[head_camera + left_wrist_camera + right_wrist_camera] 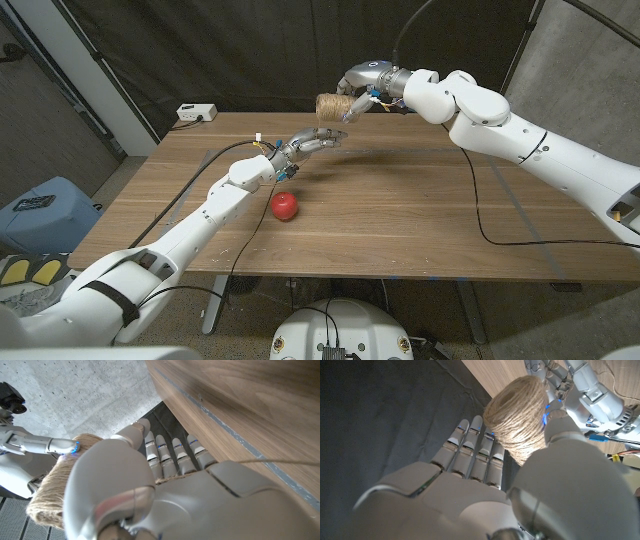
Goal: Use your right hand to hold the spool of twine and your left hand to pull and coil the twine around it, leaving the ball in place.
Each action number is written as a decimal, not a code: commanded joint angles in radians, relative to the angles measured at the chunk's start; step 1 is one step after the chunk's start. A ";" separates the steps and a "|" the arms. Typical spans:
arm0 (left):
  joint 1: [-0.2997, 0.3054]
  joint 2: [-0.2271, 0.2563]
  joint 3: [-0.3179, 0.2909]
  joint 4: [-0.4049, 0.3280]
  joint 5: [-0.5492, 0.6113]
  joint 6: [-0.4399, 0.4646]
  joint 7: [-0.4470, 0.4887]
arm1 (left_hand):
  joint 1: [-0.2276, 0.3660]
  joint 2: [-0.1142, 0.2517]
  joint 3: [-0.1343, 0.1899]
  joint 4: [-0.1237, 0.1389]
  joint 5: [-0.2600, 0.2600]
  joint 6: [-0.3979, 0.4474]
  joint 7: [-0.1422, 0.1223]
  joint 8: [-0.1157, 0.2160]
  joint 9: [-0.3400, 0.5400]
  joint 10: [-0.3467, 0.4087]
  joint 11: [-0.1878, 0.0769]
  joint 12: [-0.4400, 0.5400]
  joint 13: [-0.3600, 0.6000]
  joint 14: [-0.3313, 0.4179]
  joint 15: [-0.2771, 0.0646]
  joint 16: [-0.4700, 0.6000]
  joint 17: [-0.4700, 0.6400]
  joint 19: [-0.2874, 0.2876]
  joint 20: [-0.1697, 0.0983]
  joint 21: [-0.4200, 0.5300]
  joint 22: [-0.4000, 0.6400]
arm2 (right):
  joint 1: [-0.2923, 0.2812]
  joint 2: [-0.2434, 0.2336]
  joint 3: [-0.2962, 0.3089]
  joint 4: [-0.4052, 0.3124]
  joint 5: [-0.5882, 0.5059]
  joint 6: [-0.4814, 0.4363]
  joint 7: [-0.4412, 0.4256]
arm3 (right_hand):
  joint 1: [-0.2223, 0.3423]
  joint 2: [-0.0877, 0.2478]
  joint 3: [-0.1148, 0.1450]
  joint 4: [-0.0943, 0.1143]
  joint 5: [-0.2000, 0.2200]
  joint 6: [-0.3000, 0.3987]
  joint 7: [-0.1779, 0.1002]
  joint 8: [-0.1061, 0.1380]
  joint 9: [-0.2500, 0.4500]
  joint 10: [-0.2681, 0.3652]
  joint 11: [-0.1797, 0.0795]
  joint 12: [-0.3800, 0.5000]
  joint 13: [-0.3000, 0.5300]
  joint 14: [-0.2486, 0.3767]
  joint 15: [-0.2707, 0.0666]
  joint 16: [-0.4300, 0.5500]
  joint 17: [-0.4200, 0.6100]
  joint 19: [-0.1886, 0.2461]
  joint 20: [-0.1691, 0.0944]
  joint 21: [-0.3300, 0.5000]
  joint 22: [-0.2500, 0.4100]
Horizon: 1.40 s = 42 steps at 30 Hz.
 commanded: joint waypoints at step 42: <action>0.025 0.009 0.047 -0.090 0.025 0.027 0.047 | 0.025 -0.035 -0.035 0.004 0.032 0.202 -0.030 0.016 0.011 0.194 -0.044 0.041 0.023 0.173 -0.046 -0.001 0.002 0.057 -0.039 0.022 0.007 | 0.040 0.039 -0.024 0.024 -0.021 0.037 0.025 | 0.074 0.056 -0.014 -0.002 -0.001 0.166 -0.115 0.034 -0.001 0.168 -0.124 0.008 -0.010 0.059 -0.166 0.018 0.019 0.032 -0.004 0.009 0.006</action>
